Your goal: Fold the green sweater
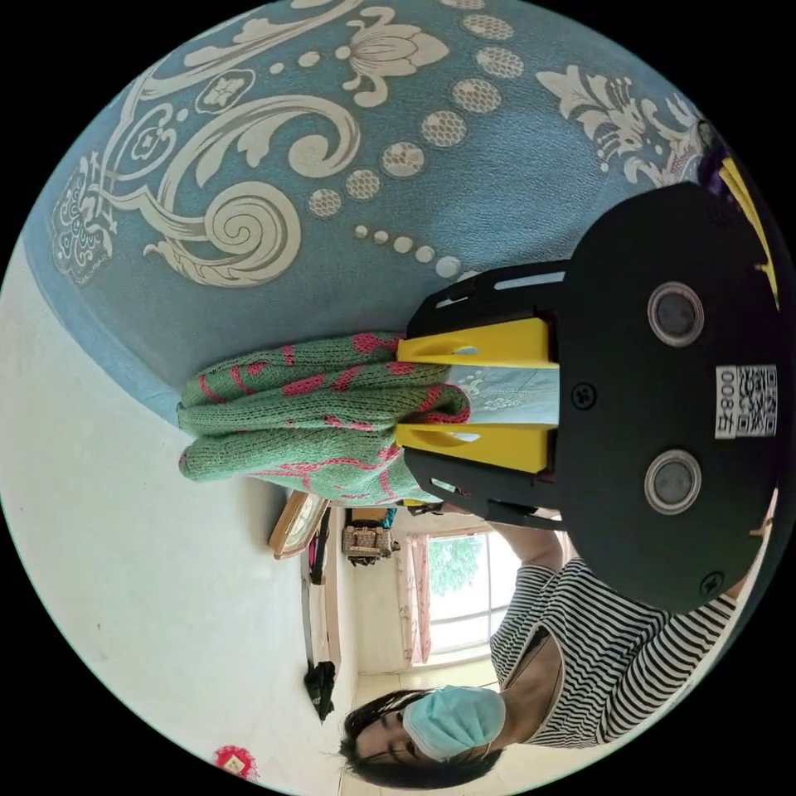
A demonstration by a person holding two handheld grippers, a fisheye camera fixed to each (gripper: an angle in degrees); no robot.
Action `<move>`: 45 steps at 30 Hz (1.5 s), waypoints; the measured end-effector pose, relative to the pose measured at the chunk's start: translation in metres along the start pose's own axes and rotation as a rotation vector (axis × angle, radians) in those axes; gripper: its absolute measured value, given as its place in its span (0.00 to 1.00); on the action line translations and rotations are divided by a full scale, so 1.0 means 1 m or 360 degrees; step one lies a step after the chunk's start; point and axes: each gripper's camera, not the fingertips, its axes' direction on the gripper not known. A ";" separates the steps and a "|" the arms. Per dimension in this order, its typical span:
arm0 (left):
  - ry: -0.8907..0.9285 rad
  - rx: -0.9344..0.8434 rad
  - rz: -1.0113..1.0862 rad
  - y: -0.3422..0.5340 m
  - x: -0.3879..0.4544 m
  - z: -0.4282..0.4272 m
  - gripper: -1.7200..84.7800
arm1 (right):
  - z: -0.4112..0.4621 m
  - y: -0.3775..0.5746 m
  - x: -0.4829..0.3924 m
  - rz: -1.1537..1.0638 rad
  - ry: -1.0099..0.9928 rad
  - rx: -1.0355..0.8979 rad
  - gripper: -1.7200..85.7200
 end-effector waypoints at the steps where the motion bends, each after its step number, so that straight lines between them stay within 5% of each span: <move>1: 0.0004 0.0005 -0.0003 0.000 0.000 0.000 0.23 | -0.002 0.002 0.007 0.0016 -0.0028 0.0006 0.13; 24: -0.0001 -0.0159 -0.0389 0.153 0.047 -0.013 0.20 | -0.018 0.203 0.047 0.0393 -0.0187 -0.0263 0.09; 36: 0.0126 -0.0265 -0.0507 0.209 0.096 0.018 0.20 | -0.088 0.295 0.019 0.0414 -0.0180 -0.0317 0.09; 45: 0.0194 -0.0444 -0.0382 0.171 0.129 0.106 0.20 | -0.185 0.329 0.027 0.0384 -0.0204 -0.0086 0.08</move>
